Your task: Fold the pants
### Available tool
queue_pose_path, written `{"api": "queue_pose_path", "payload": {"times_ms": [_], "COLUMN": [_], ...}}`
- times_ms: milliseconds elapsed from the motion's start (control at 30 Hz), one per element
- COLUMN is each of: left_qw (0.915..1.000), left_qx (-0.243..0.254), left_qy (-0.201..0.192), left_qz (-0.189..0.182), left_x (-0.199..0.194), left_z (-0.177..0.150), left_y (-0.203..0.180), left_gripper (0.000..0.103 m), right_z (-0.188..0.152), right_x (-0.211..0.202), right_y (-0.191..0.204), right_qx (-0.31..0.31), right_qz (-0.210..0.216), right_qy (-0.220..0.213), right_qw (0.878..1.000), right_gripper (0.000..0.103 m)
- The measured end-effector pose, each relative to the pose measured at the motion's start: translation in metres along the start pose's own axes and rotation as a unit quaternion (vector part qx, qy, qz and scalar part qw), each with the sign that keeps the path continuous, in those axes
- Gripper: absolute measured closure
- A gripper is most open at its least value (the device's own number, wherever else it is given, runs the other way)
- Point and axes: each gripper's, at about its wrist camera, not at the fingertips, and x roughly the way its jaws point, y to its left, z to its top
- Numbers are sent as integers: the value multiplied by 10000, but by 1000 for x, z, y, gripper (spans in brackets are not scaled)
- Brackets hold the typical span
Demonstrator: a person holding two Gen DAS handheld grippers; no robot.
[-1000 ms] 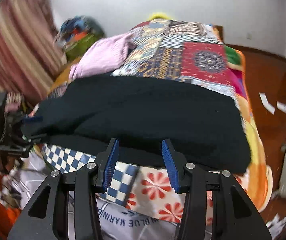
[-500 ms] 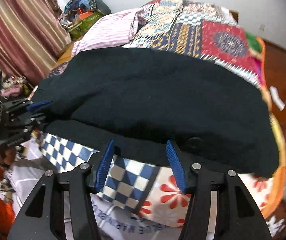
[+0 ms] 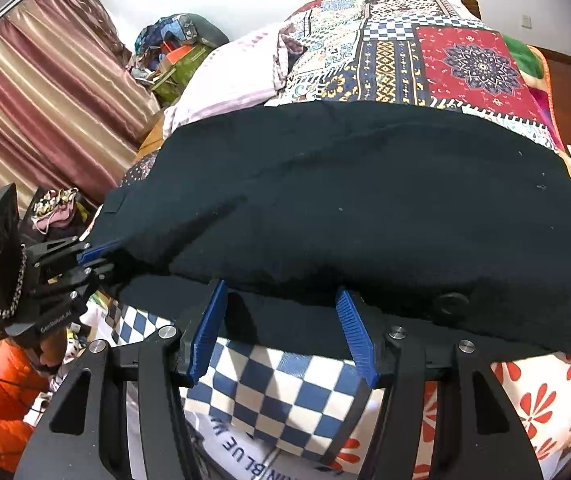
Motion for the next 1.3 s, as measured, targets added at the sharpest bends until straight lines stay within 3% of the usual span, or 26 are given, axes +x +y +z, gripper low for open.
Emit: {"api": "queue_pose_path", "payload": {"times_ms": [133,233,333,433,533,667,800,967,1100,1233,1300], "left_qw": [10000,10000,9999,10000,10000,9997,9994,9987,9983,9983,9984], "left_qx": [5,73,107,87,22,-36,-46,-90,-200,-277,-274], "left_qy": [-24,-15,-3,20,80,214,351,499,514,477,462], "left_qz": [1,55,78,34,-21,-65,-48,-97,-173,-172,-171], "left_x": [-3,-2,-3,-3,-1,-1,-1,3,7,8,9], "left_z": [0,0,1,3,3,0,-6,-9,-6,-2,-1], "left_y": [0,-1,-1,1,3,4,6,11,14,16,16], "left_gripper": [91,91,91,91,90,90,81,69,68,68,69], "right_z": [6,8,-2,-9,-8,-5,-3,-5,-7,-5,-4], "right_x": [-4,-7,-23,-41,-39,-16,0,11,15,11,11], "right_y": [-1,10,19,21,21,17,20,33,45,46,44], "right_qx": [139,-404,-1235,-1835,-2194,-2390,-2508,-2893,-3256,-3285,-3253], "right_qz": [-77,-554,-1248,-2103,-2426,-2385,-2358,-2452,-2475,-2157,-2145], "right_qy": [-304,-160,40,-2,1,219,366,277,19,-38,-68], "right_qw": [9994,9975,9845,9602,9450,9410,9381,9249,9125,9195,9209], "right_gripper": [49,49,49,49,47,46,46,46,48,77,77]}}
